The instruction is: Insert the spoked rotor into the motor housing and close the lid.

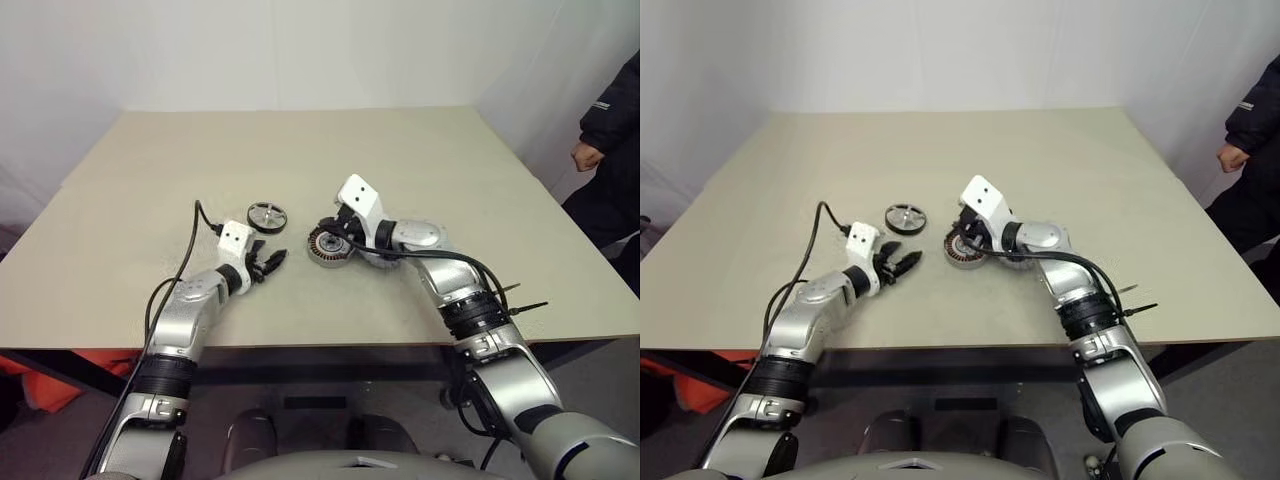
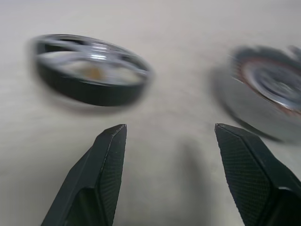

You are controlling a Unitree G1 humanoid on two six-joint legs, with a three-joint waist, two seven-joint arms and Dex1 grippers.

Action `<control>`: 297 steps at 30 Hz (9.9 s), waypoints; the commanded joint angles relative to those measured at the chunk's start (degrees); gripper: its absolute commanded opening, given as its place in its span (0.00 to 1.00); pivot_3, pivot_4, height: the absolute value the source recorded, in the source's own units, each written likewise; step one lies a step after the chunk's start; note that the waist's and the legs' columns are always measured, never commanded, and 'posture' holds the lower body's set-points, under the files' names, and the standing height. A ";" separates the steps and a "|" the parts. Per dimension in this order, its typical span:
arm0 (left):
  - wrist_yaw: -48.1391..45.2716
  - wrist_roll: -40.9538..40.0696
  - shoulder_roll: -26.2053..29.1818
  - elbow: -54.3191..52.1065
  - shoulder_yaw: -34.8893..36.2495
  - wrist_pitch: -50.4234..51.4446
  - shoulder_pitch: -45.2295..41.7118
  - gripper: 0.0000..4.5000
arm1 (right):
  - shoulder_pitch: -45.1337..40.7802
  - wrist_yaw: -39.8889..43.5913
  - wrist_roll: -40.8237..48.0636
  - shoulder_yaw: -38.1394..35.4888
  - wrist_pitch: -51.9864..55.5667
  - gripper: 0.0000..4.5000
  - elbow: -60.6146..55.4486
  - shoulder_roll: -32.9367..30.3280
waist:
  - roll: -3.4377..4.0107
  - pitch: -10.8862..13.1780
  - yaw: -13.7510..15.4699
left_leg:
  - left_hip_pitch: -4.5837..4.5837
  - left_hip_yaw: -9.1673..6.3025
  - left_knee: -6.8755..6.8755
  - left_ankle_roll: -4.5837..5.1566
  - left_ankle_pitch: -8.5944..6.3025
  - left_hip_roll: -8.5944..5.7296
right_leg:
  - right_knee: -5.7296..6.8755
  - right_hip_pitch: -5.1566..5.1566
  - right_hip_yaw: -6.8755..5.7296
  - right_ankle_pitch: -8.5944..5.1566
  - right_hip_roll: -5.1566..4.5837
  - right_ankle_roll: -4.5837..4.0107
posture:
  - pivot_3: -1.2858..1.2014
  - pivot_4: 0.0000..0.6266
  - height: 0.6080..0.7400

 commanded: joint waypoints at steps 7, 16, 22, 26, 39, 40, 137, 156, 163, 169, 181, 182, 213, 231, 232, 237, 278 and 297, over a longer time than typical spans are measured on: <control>8.93 -12.39 -5.02 8.48 15.17 5.95 -9.34 0.90 | 0.64 -0.54 1.95 -2.52 1.31 0.00 -5.73 -2.31 | -0.03 0.01 0.15 | -0.03 0.00 0.02 0.01 -0.01 -0.01 | -0.02 0.01 0.00 0.01 0.00 -0.01 | 0.52 0.00 1.00; 12.75 -19.82 -8.01 17.67 22.28 8.86 -15.51 0.99 | 0.84 -0.74 2.23 -2.62 1.77 0.00 -6.44 -2.50 | -0.07 0.04 0.20 | -0.05 0.00 0.02 0.04 -0.02 -0.01 | -0.04 0.00 -0.01 0.01 0.00 -0.01 | 0.52 0.00 1.00; 15.06 -23.77 -8.92 22.60 26.32 9.86 -18.08 0.99 | 0.62 -0.87 2.19 -2.61 1.63 0.00 -5.93 -2.47 | -0.07 0.04 0.42 | -0.04 -0.01 0.06 0.04 -0.02 -0.03 | -0.03 0.04 -0.03 0.01 -0.02 0.00 | 0.52 0.00 1.00; 16.39 -25.09 -8.94 25.67 27.83 10.56 -19.14 0.95 | 0.65 -1.01 2.24 -2.64 1.71 0.00 -6.09 -2.40 | -0.07 0.04 0.50 | 0.00 -0.02 0.06 0.03 -0.01 -0.03 | -0.02 0.09 -0.03 -0.02 -0.02 0.04 | 0.52 0.00 1.00; 14.41 -24.69 -8.43 24.05 25.56 11.93 -17.99 0.56 | 0.91 -1.36 2.15 -2.47 1.53 0.00 -6.21 -2.35 | -0.10 0.06 0.54 | -0.04 -0.03 0.05 0.10 -0.05 -0.04 | -0.07 0.11 -0.04 0.00 -0.03 0.00 | 0.52 0.00 1.00; 14.24 -24.74 -8.41 23.92 25.42 11.87 -17.90 0.56 | 0.86 -1.36 2.13 -2.44 1.47 0.00 -6.11 -2.32 | -0.10 0.06 0.54 | -0.04 -0.03 0.06 0.10 -0.05 -0.04 | -0.08 0.11 -0.04 0.00 -0.04 0.01 | 0.52 0.00 1.00; 34.48 -52.03 -18.68 13.93 28.57 40.28 -16.30 0.09 | 16.49 2.47 1.49 -3.06 6.50 0.00 -25.19 -19.82 | -0.52 0.32 0.57 | -0.07 -0.03 0.15 0.24 -0.13 -0.05 | -0.20 0.19 -0.06 -0.28 -0.02 0.56 | 0.52 0.00 1.00; 34.98 -53.91 -18.00 12.36 28.54 42.01 -14.99 0.09 | 16.09 2.39 1.06 -2.76 6.22 0.00 -24.58 -19.18 | -0.52 0.32 0.57 | -0.08 -0.03 0.16 0.24 -0.13 -0.05 | -0.20 0.19 -0.06 -0.28 -0.02 0.55 | 0.52 0.00 1.00; 34.58 -53.74 -18.26 13.06 27.77 42.30 -15.29 0.09 | 15.96 2.41 1.13 -2.69 6.33 0.00 -24.72 -19.14 | -0.52 0.32 0.58 | -0.08 -0.03 0.16 0.24 -0.13 -0.05 | -0.20 0.20 -0.06 -0.28 -0.02 0.55 | 0.52 0.00 1.00; 34.43 -53.00 -18.42 14.14 26.83 42.40 -15.57 0.09 | 16.04 2.27 1.08 -2.72 6.39 0.00 -24.84 -19.12 | -0.51 0.32 0.61 | -0.08 -0.03 0.17 0.24 -0.13 -0.06 | -0.20 0.21 -0.06 -0.28 -0.02 0.55 | 0.52 0.00 1.00; 34.17 -51.28 -17.26 13.36 25.55 41.58 -14.95 0.25 | 15.43 1.94 1.05 -2.63 6.17 0.00 -24.11 -18.71 | -0.50 0.31 0.60 | -0.01 -0.03 0.17 0.24 -0.13 -0.05 | -0.17 0.29 -0.06 -0.28 -0.02 0.55 | 0.52 0.00 1.00; 34.00 -51.33 -17.24 13.14 25.42 41.59 -14.90 0.29 | 15.37 1.94 1.05 -2.62 6.12 0.00 -24.05 -18.68 | -0.50 0.30 0.60 | 0.00 -0.03 0.17 0.24 -0.13 -0.05 | -0.17 0.31 -0.06 -0.28 -0.02 0.55 | 0.52 0.00 1.00; 20.70 -42.82 -7.23 -4.44 14.97 34.89 -6.13 0.51 | 6.91 -0.49 0.67 0.03 2.00 0.00 -13.09 -9.50 | -0.47 0.29 0.15 | 0.06 -0.03 0.20 0.19 -0.10 0.00 | -0.05 0.29 -0.06 -0.27 -0.01 0.53 | 0.52 0.00 1.00; 16.77 -33.85 -5.51 -8.16 11.58 26.87 -2.70 0.51 | 3.17 -3.10 -2.24 1.33 -5.02 0.00 5.55 -1.86 | -0.45 0.27 0.11 | 0.08 -0.02 0.19 0.14 -0.08 -0.01 | 0.01 0.28 -0.04 -0.04 -0.02 0.10 | 0.52 0.00 1.00; 16.60 -33.58 -5.47 -8.06 11.45 26.69 -2.69 0.51 | 3.08 -2.64 -1.74 0.81 -5.02 0.00 4.28 -2.23 | -0.45 0.27 0.13 | 0.09 -0.03 0.19 0.13 -0.08 -0.01 | 0.01 0.28 -0.04 -0.04 -0.01 0.11 | 0.52 0.00 1.00; 14.35 -29.15 -4.54 -8.96 7.84 23.85 -1.52 0.51 | 4.15 -1.72 1.97 -2.86 -1.31 0.00 -3.04 -3.85 | -0.45 0.27 0.16 | 0.06 -0.03 0.20 0.13 -0.07 -0.01 | 0.00 0.26 -0.04 -0.04 -0.01 0.12 | 0.52 0.00 1.00; -8.00 6.75 5.11 -3.31 -15.57 -10.59 -2.66 0.52 | 12.12 -33.65 39.88 -51.42 65.91 0.74 -13.34 11.49 | 0.05 -0.03 0.30 | 0.24 -0.06 -0.09 -0.66 0.39 -0.03 | 0.03 0.20 -0.01 -0.28 -0.02 0.53 | 0.52 0.00 1.00; -8.19 8.45 5.27 -5.72 -15.72 -9.54 -0.56 0.52 | 7.28 -32.53 40.33 -43.62 46.18 0.74 -6.48 13.21 | 0.08 -0.05 0.26 | 0.12 -0.06 -0.17 -0.78 0.47 -0.02 | 0.04 0.04 -0.01 -0.27 -0.02 0.53 | 0.52 0.00 1.00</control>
